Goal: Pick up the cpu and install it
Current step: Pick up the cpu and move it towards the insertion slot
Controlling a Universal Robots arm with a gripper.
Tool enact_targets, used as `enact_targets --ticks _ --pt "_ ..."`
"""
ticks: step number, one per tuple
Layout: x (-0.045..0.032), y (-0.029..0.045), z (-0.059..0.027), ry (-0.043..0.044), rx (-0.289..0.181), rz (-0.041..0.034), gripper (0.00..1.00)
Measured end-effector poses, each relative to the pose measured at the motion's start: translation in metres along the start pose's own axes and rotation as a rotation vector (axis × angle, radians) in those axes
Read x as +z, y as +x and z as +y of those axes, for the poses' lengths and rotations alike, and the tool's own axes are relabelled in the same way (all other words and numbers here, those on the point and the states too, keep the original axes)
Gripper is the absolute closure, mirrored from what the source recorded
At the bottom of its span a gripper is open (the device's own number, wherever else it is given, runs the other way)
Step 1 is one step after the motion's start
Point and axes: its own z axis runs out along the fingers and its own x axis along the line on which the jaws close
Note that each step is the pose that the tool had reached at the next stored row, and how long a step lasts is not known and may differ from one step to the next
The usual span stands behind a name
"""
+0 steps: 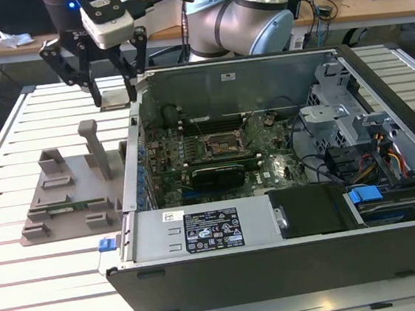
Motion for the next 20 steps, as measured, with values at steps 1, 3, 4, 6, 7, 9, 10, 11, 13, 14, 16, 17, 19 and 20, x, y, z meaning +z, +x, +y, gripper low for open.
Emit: enact_targets --ticks 1,3,4,6,7,9,10,11,13,14,16,17,19,20 --pt "0.0001 -0.0067 -0.0001 0.0 0.0 0.0001 0.46" --pt "0.0004 -0.0151 -0.0003 0.0 0.0 0.0001 0.46" --pt "0.0005 -0.0194 -0.0003 0.0 0.0 0.0 0.46" --pt "0.0008 -0.0293 -0.0005 0.0 0.0 0.0 0.46" --pt "0.001 -0.0368 -0.0007 0.0 0.0 0.0001 0.46" --pt "0.0011 -0.0437 -0.0008 0.0001 0.0 0.0002 0.46" --pt "0.0014 -0.0515 -0.001 0.0 0.0 0.0 0.46" --pt "0.0015 -0.056 -0.0011 0.0 0.0 0.0001 0.46" --pt "0.0017 -0.0645 -0.0013 0.0 0.0 0.0001 0.46" --pt "0.0018 -0.0675 -0.0013 -0.0001 0.0 0.0 0.46" --pt "0.0021 -0.0809 -0.0017 0.0 0.0 0.0001 0.46" --pt "0.0023 -0.0866 -0.0018 0.0 0.0 0.0001 0.46" --pt "0.0026 -0.0975 -0.002 0.0 0.0 0.0001 0.46" --pt "0.0028 -0.1045 -0.002 0.0 0.0 0.0001 0.46"
